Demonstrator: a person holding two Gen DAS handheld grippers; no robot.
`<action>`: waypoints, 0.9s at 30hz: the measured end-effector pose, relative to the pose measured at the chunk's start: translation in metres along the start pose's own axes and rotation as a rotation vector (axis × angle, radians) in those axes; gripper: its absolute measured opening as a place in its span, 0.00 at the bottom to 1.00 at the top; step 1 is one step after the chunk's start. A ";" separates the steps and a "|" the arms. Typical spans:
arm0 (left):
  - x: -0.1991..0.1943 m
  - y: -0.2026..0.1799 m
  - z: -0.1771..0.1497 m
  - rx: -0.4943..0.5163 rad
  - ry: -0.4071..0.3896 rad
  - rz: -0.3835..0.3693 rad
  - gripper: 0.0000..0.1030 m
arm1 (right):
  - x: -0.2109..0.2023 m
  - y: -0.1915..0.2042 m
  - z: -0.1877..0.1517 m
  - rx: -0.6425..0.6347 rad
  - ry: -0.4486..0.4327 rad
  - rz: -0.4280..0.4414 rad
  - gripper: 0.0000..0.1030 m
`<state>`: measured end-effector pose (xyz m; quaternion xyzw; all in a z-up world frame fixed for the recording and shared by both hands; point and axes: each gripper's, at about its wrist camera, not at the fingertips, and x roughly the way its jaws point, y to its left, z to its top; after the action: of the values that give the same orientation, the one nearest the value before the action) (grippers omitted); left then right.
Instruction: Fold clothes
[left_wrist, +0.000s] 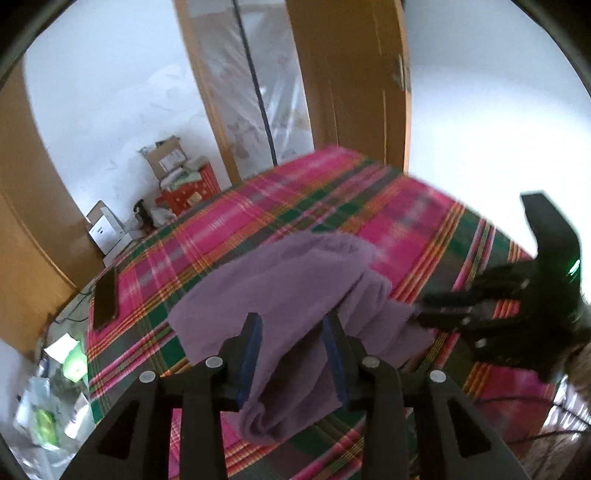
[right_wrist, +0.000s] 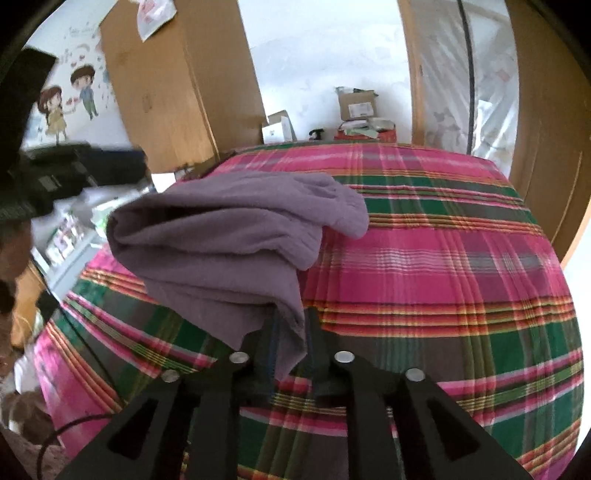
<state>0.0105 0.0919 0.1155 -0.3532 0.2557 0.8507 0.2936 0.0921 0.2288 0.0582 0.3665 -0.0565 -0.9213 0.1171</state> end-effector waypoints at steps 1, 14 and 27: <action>0.006 -0.003 -0.001 0.026 0.012 0.016 0.34 | -0.002 -0.001 -0.001 0.009 0.000 0.005 0.23; 0.056 -0.001 -0.003 0.088 0.122 0.044 0.31 | -0.003 -0.006 0.006 0.075 -0.016 0.071 0.27; 0.036 0.038 0.003 -0.138 0.004 0.004 0.03 | -0.002 -0.003 0.015 0.107 -0.025 0.106 0.27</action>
<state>-0.0374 0.0791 0.0989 -0.3740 0.1977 0.8661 0.2665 0.0828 0.2323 0.0704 0.3571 -0.1263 -0.9140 0.1452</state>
